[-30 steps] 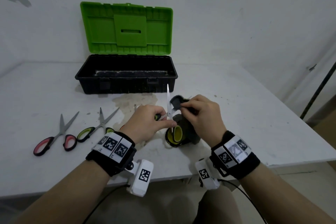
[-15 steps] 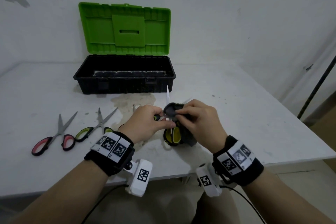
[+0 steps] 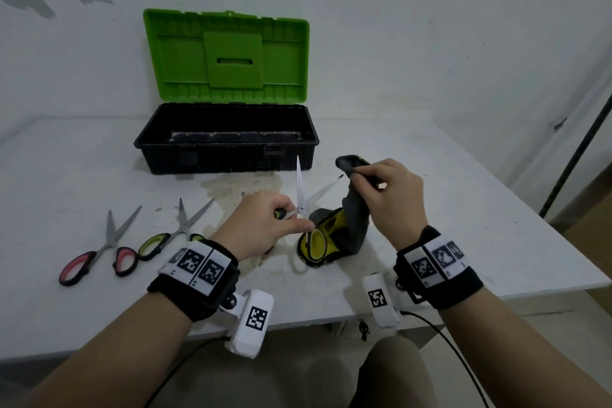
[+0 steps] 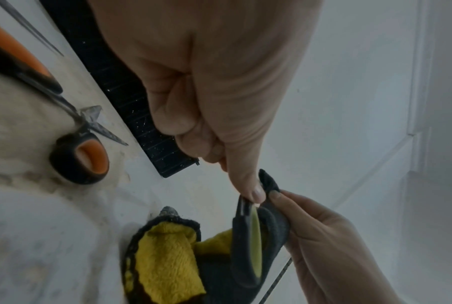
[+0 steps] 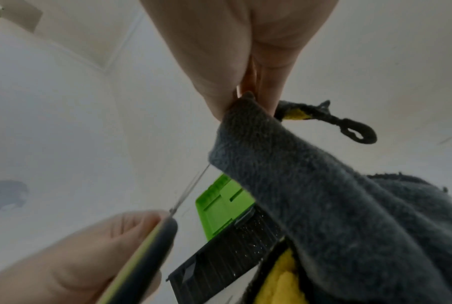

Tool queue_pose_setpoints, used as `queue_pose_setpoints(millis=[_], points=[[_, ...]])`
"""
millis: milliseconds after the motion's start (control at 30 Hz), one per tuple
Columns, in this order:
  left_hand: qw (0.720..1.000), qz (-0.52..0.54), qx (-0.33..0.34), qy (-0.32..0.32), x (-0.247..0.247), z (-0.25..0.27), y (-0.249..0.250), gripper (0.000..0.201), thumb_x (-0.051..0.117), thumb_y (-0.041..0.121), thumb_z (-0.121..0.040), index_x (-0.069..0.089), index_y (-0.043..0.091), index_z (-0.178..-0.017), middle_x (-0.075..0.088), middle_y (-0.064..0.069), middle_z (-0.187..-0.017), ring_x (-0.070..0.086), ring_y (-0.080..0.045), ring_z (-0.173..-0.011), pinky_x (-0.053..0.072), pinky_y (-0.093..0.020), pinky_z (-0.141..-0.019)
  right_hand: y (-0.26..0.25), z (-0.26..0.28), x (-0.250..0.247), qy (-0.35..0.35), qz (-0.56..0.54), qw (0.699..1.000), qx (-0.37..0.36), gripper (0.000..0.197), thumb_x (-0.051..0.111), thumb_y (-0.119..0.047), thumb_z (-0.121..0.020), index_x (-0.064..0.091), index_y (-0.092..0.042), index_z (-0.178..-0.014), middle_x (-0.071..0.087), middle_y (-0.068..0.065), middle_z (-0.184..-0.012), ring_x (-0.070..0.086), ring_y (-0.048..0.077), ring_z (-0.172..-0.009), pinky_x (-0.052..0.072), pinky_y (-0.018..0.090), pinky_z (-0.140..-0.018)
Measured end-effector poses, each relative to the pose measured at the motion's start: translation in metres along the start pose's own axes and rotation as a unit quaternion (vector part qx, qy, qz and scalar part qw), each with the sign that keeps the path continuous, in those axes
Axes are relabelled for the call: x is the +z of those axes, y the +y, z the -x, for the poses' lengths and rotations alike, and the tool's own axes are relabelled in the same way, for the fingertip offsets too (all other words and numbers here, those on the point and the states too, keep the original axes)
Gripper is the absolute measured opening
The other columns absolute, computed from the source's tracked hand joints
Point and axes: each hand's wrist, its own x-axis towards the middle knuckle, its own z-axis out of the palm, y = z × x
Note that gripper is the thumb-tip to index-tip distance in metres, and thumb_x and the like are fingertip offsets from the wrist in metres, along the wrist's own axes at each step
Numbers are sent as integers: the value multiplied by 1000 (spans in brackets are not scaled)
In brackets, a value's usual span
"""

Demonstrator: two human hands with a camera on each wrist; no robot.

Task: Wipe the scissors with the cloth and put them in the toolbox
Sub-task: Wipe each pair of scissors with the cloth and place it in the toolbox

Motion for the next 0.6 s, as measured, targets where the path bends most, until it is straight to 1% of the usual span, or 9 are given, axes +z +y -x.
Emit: queue_pose_setpoints(millis=[67, 100, 133, 233, 333, 400, 433, 500, 600], points=[[1000, 0, -5, 3, 0, 0, -1, 47, 83, 51, -72, 60, 10, -69, 50, 5, -60, 46, -12, -53, 41, -28, -56, -2, 3, -6, 5, -16, 1000, -22, 6, 73, -17, -83, 77, -19, -87, 66, -5, -81, 61, 7, -76, 52, 28, -67], [1000, -3, -7, 5, 0, 0, -1, 47, 83, 52, -72, 61, 11, -69, 50, 5, -61, 46, -11, -54, 41, -27, -56, -5, 6, -7, -11, -24, 999, -38, 6, 74, -18, -82, 77, -20, -87, 66, -6, -82, 61, 7, -76, 53, 29, -67], [1000, -9, -9, 7, 0, -1, 0, 46, 82, 53, -72, 63, 12, -69, 51, 4, -62, 47, -11, -54, 41, -27, -56, -8, 10, -7, -35, -29, 997, -55, 7, 75, -18, -82, 77, -20, -88, 66, -7, -83, 62, 7, -76, 53, 27, -68], [1000, -23, -7, 3, 2, -3, 4, 42, 82, 54, -72, 65, 16, -69, 54, 4, -65, 49, -10, -57, 41, -27, -58, -16, 22, 1, -106, -27, 989, -103, 10, 76, -17, -82, 78, -18, -91, 66, -6, -86, 61, 4, -76, 49, 17, -72], [1000, -17, 7, -13, 5, -3, 7, 33, 84, 47, -73, 60, 29, -58, 49, 11, -61, 46, -5, -56, 37, -24, -58, -16, 29, 11, -148, -30, 981, -124, 11, 76, -15, -82, 78, -15, -92, 67, -3, -88, 60, 4, -77, 47, 12, -74], [999, -27, 15, -17, 6, -3, 7, 35, 84, 45, -74, 57, 36, -53, 47, 12, -58, 45, -4, -56, 36, -24, -58, -15, 31, 16, -159, -27, 979, -124, 11, 75, -14, -82, 78, -14, -92, 67, -2, -88, 61, 5, -78, 46, 11, -75], [999, -31, 19, -14, 6, -2, 7, 35, 83, 46, -74, 57, 33, -54, 47, 12, -58, 45, -5, -57, 36, -25, -58, -14, 31, 18, -157, -26, 980, -122, 11, 76, -14, -82, 78, -14, -92, 67, -2, -88, 61, 6, -77, 47, 11, -74], [999, -31, 25, -6, 6, -2, 6, 40, 83, 49, -73, 57, 22, -59, 48, 10, -59, 45, -8, -57, 37, -27, -58, -14, 30, 18, -136, -23, 984, -115, 11, 76, -13, -81, 78, -13, -92, 67, -2, -87, 62, 7, -76, 47, 12, -74], [999, -34, 34, 4, 4, -4, 6, 49, 81, 53, -72, 58, 10, -66, 49, 2, -63, 45, -11, -58, 38, -30, -59, -9, 20, 15, -81, -3, 993, -81, 9, 75, -14, -82, 78, -14, -91, 65, -4, -84, 59, 6, -73, 43, 6, -71]])
